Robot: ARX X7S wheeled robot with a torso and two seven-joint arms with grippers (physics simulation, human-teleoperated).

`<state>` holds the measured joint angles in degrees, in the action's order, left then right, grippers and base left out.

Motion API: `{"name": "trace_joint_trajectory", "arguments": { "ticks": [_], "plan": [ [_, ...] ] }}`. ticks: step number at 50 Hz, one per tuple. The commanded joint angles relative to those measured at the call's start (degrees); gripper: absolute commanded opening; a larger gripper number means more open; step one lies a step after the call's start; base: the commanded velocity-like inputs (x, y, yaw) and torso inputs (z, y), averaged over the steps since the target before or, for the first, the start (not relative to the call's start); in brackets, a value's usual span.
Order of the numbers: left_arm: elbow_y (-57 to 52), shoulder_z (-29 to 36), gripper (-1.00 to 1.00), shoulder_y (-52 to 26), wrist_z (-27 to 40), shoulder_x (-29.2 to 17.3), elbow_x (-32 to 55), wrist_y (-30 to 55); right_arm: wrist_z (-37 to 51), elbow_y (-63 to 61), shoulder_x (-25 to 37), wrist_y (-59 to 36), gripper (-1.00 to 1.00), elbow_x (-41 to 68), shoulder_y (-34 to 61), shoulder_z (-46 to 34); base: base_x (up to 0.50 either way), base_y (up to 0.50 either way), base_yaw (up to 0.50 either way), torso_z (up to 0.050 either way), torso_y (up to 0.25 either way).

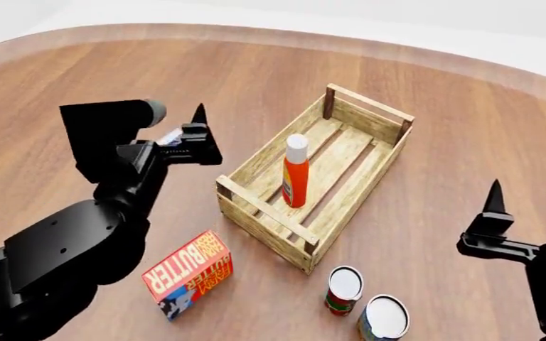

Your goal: Pick up the ketchup, and put it in the wooden tray.

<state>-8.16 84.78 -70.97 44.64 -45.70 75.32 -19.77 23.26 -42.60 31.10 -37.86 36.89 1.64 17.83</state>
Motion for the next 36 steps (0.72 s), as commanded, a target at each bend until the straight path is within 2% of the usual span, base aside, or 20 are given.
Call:
{"name": "trace_joint_trajectory", "arguments": {
  "ticks": [1,21,36],
  "plan": [
    [-5.62,0.38,1.0,6.11,6.98,-8.16,-2.85,-4.33,1.56,-5.89,1.02,-2.39,1.0,2.39,-3.26,1.9,0.0,0.0,0.0,0.0,0.0],
    [-11.1,1.21,1.0,14.21,11.18,-17.97,-10.35,-12.5,3.97,-11.08,-0.25,-2.33,1.0,-0.35,-6.22,-2.91,0.0,0.0,0.0,0.0,0.0],
    [-13.67,1.21,1.0,17.65,13.55,-22.52,-14.2,-16.72,4.16,-11.98,-1.08,-0.7,1.0,-2.82,-5.81,-7.95,0.0,0.0,0.0,0.0,0.0]
  ]
}}
